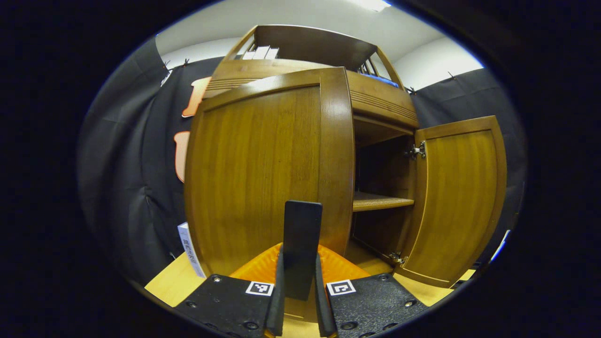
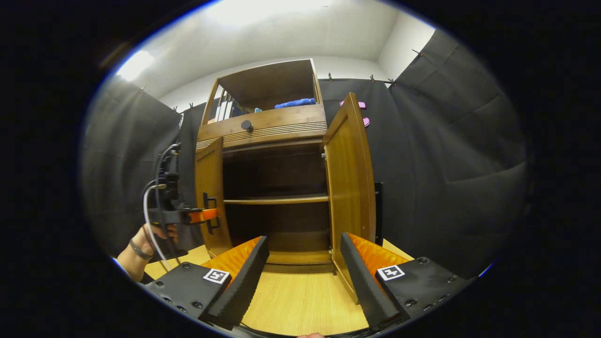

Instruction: Open the right door of the double-door shoe cabinet with the right hand, and open the left door with the left hand.

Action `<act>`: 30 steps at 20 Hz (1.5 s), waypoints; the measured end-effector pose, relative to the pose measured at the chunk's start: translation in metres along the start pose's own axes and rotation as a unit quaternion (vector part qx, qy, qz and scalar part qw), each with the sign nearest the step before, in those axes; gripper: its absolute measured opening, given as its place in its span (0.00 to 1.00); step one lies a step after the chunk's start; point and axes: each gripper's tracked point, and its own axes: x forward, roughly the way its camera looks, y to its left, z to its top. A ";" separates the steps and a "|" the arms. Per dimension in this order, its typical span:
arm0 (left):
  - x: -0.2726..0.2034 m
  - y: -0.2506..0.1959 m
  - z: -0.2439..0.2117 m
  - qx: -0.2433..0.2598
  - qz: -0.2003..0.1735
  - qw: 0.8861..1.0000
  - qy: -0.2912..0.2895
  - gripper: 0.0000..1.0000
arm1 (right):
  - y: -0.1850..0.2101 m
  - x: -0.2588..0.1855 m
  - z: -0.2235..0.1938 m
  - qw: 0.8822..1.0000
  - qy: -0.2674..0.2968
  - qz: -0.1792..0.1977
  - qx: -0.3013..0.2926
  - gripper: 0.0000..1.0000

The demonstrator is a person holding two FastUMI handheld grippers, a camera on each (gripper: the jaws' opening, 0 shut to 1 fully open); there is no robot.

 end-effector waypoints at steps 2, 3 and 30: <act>-0.025 0.017 0.000 0.008 0.013 1.000 -0.007 0.28 | 0.001 0.002 0.003 1.000 -0.003 0.000 0.002 0.98; -0.037 0.030 0.000 0.013 0.019 1.000 -0.009 0.28 | 0.001 0.005 0.003 1.000 -0.004 0.002 0.002 0.99; -0.135 0.170 0.032 0.068 0.055 0.992 -0.090 0.11 | 0.031 0.020 -0.008 1.000 0.007 0.021 -0.003 0.99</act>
